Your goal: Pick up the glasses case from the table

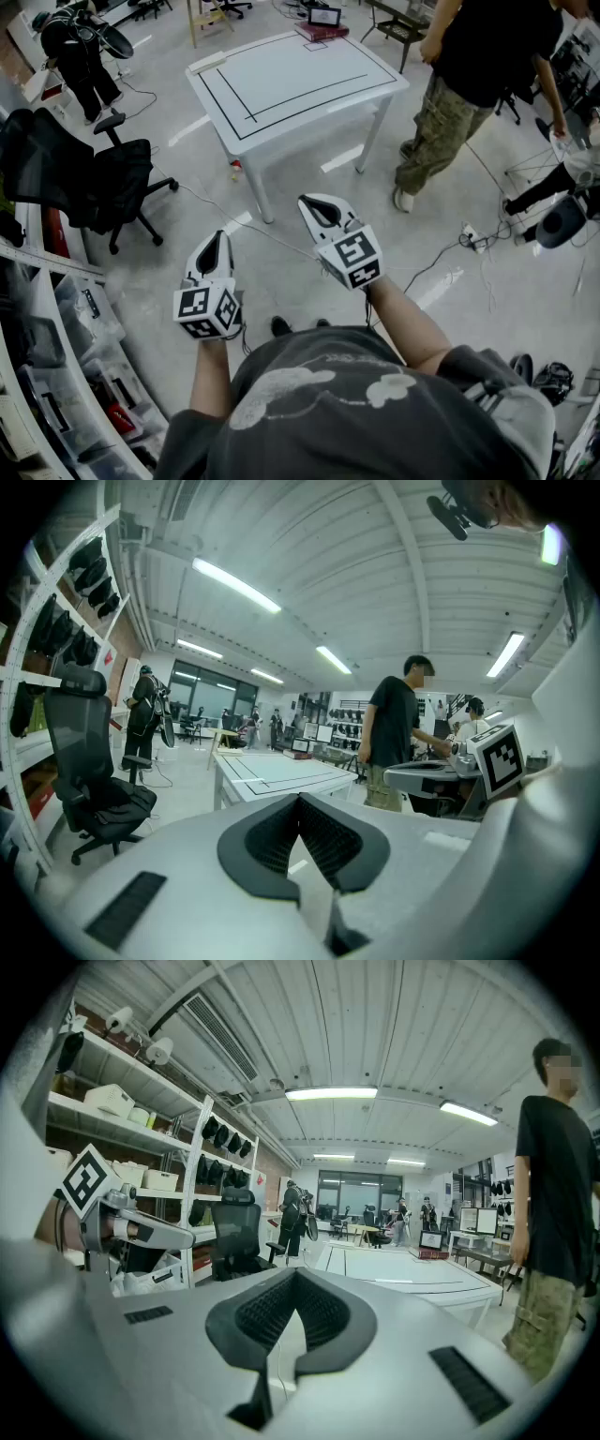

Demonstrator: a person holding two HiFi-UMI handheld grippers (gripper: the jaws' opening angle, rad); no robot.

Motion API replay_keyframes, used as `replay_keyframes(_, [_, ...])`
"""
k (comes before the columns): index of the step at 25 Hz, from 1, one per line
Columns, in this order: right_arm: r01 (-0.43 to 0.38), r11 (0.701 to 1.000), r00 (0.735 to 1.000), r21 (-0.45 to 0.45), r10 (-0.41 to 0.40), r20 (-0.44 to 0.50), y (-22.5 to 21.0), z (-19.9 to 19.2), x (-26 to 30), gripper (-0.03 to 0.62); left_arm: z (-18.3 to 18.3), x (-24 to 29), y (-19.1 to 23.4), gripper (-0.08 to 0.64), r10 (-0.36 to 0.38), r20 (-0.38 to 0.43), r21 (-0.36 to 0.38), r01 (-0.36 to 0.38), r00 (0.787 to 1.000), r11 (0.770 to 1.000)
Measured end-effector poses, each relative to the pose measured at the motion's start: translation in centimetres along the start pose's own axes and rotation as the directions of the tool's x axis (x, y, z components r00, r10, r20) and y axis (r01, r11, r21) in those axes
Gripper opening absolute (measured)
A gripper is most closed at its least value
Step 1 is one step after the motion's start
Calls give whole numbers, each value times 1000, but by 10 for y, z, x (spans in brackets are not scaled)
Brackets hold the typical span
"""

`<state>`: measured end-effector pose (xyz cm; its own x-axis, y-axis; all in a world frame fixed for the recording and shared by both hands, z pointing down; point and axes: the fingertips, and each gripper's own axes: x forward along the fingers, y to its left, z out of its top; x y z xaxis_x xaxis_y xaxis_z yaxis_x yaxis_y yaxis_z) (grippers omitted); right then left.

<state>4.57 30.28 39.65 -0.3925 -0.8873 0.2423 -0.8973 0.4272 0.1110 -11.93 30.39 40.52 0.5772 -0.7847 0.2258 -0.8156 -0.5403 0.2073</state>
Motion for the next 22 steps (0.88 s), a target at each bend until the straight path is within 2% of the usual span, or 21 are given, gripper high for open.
replay_keyframes(11, [40,999,999,4,-40,-30,3,-4,25,-2,-3,14,24,2,-55,-18,-3,55,998,998])
replay_keyframes(16, [10,995,1000,103,-10,-1,14,-4,48,-2,-1,16,54,2,-72,-26,8,73,997,997])
replay_keyframes(22, [66,988,998,140,-64,-19,19,-5,68,0,-5,17,86,2,-93,-57,-13,92,994,996])
